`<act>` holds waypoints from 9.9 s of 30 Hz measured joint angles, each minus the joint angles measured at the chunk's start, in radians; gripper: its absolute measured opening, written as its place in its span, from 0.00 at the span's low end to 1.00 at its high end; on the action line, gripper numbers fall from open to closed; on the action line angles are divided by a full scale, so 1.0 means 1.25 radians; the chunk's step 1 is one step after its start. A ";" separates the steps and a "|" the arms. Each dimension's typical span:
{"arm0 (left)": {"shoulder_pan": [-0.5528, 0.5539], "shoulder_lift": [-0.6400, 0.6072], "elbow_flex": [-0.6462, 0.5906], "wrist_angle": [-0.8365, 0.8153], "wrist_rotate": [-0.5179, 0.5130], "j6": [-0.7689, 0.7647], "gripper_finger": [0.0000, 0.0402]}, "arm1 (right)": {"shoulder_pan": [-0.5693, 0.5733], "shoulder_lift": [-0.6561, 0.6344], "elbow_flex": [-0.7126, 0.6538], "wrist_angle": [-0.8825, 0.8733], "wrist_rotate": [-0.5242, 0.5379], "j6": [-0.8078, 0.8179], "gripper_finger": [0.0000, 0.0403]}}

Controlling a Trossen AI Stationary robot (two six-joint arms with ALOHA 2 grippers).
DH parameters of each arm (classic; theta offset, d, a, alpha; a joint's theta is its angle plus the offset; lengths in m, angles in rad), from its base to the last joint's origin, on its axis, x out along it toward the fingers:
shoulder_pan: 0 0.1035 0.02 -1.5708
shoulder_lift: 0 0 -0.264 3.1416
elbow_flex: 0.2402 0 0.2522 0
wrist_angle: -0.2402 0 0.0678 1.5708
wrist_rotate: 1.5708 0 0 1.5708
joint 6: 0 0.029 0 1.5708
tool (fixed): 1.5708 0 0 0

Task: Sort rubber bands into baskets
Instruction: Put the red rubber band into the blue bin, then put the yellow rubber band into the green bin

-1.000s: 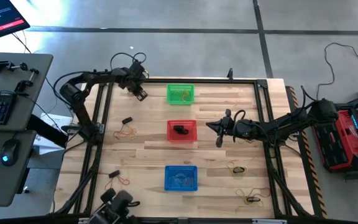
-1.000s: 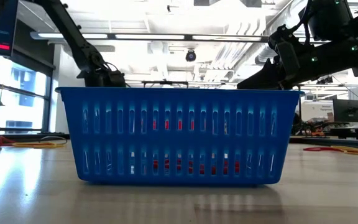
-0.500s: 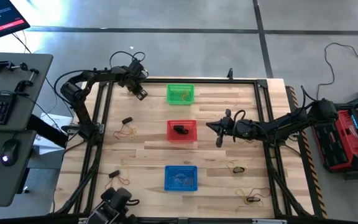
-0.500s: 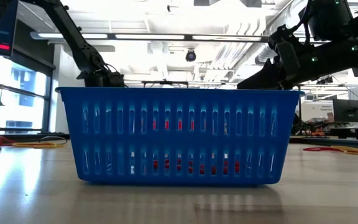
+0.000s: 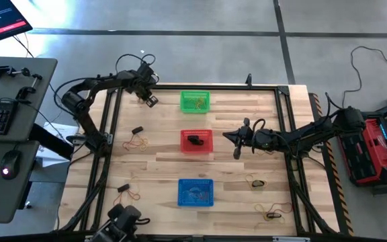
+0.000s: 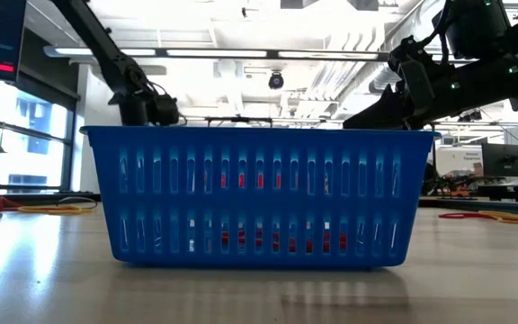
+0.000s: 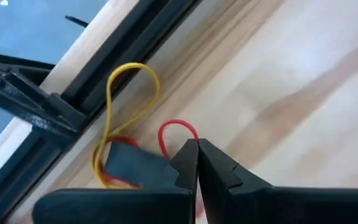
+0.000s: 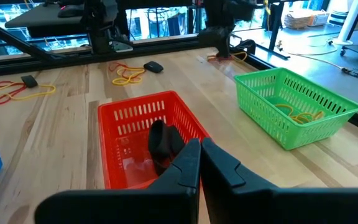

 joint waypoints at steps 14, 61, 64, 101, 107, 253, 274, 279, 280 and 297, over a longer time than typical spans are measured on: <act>-0.063 -0.231 0.000 -0.055 0.004 -0.035 0.00 | 0.000 0.000 0.000 0.000 0.000 0.000 0.00; -0.548 -0.512 0.001 0.010 0.131 -0.089 0.00 | 0.000 0.000 0.000 0.001 -0.011 0.016 0.00; -0.606 -0.500 0.001 0.047 0.131 -0.092 0.00 | 0.000 0.000 0.000 0.001 -0.012 0.016 0.00; -0.947 -0.236 0.001 0.475 0.254 -0.224 0.00 | 0.000 0.000 0.000 -0.001 -0.012 0.033 0.00; -0.963 -0.167 0.001 0.525 0.277 -0.256 0.00 | 0.000 0.000 0.000 -0.002 -0.012 0.034 0.00; -1.372 -0.405 -0.197 -0.034 0.002 -0.814 0.00 | 0.019 0.000 0.000 -0.072 -0.005 0.089 0.00; -1.423 -0.219 -0.197 -0.087 0.027 -1.139 0.21 | 0.019 0.000 0.000 -0.070 -0.005 0.078 0.00; -1.410 -0.180 -0.197 -0.112 0.058 -1.167 0.21 | 0.019 0.000 0.000 -0.066 -0.005 0.069 0.00; -1.410 -0.177 -0.197 -0.109 0.058 -1.166 0.21 | 0.019 0.000 0.000 -0.065 -0.005 0.069 0.00; -1.384 -0.131 -0.196 -0.096 0.064 -1.102 0.18 | 0.019 0.000 0.000 -0.064 -0.005 0.069 0.00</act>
